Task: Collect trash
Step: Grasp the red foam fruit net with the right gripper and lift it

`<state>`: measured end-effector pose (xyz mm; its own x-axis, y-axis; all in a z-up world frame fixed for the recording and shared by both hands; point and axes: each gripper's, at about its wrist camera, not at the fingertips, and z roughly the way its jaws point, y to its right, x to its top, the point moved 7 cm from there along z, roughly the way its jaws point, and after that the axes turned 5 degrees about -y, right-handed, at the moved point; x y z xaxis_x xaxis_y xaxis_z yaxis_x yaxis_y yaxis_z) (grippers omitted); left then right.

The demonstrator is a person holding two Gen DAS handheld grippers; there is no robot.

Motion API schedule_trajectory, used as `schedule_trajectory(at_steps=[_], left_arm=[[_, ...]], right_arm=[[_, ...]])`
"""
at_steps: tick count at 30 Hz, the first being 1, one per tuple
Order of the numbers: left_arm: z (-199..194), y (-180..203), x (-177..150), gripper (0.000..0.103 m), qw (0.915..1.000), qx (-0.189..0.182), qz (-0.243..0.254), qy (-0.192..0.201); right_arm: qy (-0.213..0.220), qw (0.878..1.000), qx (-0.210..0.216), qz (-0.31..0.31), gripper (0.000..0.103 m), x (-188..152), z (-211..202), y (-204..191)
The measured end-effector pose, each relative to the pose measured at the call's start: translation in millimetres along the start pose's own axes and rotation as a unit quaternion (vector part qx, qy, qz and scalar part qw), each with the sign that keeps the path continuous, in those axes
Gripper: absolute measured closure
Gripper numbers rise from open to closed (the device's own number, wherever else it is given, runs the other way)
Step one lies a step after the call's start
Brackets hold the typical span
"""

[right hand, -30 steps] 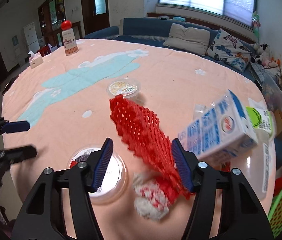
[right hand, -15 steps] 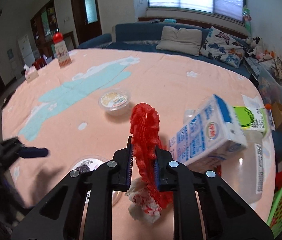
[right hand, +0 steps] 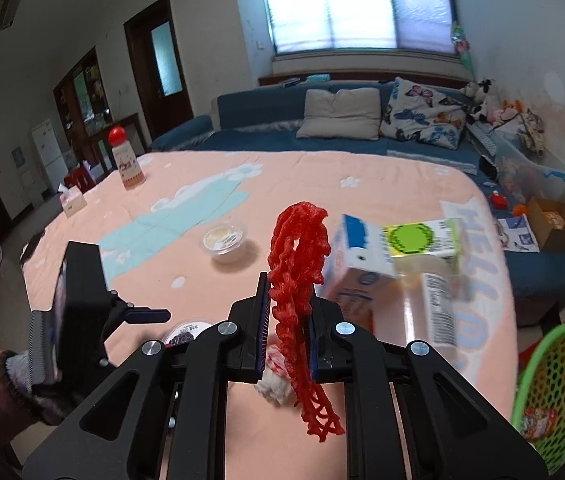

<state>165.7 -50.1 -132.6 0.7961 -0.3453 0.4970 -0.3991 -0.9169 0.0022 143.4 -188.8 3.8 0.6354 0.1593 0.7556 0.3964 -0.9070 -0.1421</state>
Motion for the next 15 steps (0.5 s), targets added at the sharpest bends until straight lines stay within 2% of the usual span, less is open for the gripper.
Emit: schedule_trajectory(at_steps=[15], left_arm=[[13, 14, -3, 0.012, 0.9997, 0.007, 0.022, -0.010]], right_arm=[[0.013, 0.998, -0.045, 0.049, 0.087, -33, -42, 41]])
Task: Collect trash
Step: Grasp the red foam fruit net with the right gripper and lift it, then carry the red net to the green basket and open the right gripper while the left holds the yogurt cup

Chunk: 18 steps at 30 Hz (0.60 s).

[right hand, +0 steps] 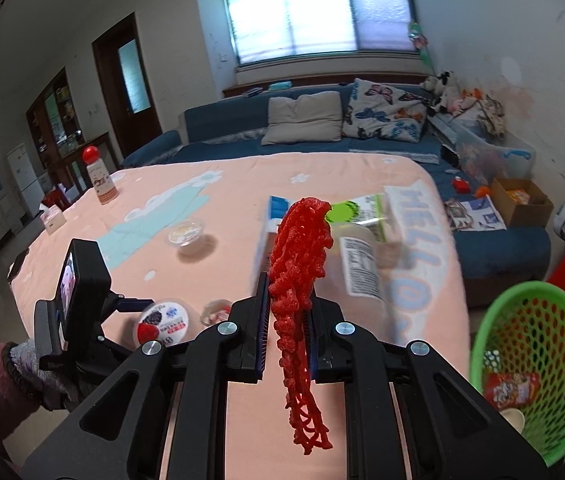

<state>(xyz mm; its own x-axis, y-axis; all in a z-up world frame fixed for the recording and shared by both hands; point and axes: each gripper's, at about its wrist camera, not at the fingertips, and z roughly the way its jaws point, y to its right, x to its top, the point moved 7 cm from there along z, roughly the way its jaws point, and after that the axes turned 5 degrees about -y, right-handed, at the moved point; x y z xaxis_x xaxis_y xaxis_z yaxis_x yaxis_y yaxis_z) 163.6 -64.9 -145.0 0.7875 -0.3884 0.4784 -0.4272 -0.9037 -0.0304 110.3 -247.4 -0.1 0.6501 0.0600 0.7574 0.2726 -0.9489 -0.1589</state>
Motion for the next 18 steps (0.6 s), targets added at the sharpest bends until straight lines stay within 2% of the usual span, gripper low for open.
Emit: schedule_trajectory(at_steps=[7, 18], left_arm=[[-6, 2, -3, 0.013, 0.9999, 0.004, 0.003, 0.014], [-61, 25, 9, 0.013, 0.9976, -0.015, 0.017, 0.066]], right_arm=[[0.003, 0.999, -0.024, 0.028, 0.087, -9, -10, 27], [0.009, 0.996, -0.067, 0.067, 0.087, -21, -27, 71]])
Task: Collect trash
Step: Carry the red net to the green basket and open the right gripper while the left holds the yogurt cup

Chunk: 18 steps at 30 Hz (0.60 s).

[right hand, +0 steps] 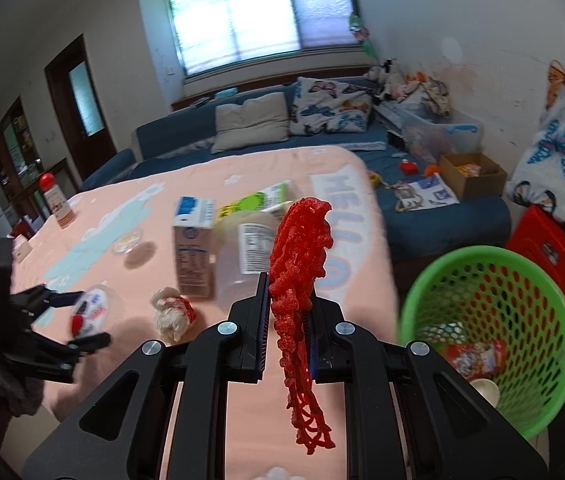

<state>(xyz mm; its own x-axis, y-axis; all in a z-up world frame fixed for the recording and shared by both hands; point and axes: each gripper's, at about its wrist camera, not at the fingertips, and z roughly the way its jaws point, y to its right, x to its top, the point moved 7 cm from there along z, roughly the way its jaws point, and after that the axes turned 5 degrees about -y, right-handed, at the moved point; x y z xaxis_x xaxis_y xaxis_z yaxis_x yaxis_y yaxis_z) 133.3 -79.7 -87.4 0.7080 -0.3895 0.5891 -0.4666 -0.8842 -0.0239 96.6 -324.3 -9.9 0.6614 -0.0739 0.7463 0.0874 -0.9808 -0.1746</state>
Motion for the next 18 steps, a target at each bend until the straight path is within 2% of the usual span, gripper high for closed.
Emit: schedule_trajectory(at_steps=[8, 18], left_arm=[[-13, 25, 29, 0.014, 0.9994, -0.015, 0.021, 0.024], [-21, 79, 70, 0.014, 0.9958, -0.062, 0.051, 0.044]], right_arm=[[0.005, 0.999, -0.043, 0.031, 0.087, -9, -17, 46], [0.007, 0.993, -0.101, 0.067, 0.087, -16, -31, 118]])
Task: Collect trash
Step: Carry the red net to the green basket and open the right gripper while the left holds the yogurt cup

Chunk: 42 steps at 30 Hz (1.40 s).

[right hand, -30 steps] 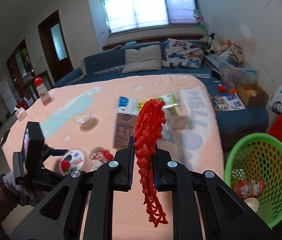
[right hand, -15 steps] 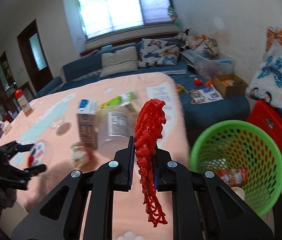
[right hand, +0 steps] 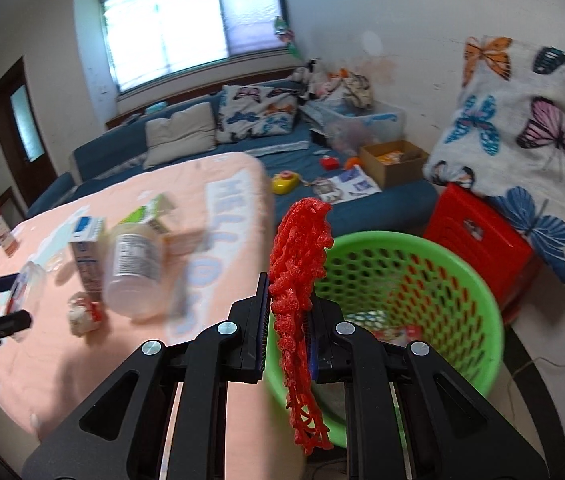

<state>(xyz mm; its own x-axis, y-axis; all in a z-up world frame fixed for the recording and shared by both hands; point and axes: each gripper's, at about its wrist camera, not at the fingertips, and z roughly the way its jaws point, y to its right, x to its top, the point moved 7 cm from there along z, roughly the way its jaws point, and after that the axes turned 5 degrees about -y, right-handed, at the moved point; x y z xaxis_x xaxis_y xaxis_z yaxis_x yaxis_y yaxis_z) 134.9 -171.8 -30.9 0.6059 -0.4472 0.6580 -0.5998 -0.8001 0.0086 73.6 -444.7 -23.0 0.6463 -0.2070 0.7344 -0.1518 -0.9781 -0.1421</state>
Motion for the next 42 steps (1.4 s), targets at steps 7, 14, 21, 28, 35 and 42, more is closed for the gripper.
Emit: schedule_trajectory(at_steps=[7, 14, 21, 28, 35, 42], left_arm=[[15, 43, 35, 0.014, 0.9992, -0.028, 0.028, 0.008], [39, 85, 66, 0.014, 0.9975, -0.051, 0.049, 0.005], [67, 122, 88, 0.013, 0.9956, -0.068, 0.064, -0.003], [93, 154, 103, 0.013, 0.9936, -0.083, 0.075, -0.013], [122, 186, 109, 0.013, 0.9915, -0.099, 0.079, -0.030], [142, 207, 110, 0.013, 0.9900, -0.109, 0.078, -0.043]], right_arm=[[-0.017, 0.999, -0.033, 0.018, 0.087, -6, 12, 46], [-0.030, 0.998, -0.042, 0.042, 0.084, -13, 24, 76], [-0.029, 0.997, -0.049, 0.058, 0.063, -15, 27, 94], [-0.024, 0.996, -0.046, 0.073, 0.062, -22, 16, 104], [-0.014, 0.996, -0.050, 0.078, 0.056, -33, -4, 109], [-0.014, 0.995, -0.048, 0.089, 0.051, -44, -13, 114]])
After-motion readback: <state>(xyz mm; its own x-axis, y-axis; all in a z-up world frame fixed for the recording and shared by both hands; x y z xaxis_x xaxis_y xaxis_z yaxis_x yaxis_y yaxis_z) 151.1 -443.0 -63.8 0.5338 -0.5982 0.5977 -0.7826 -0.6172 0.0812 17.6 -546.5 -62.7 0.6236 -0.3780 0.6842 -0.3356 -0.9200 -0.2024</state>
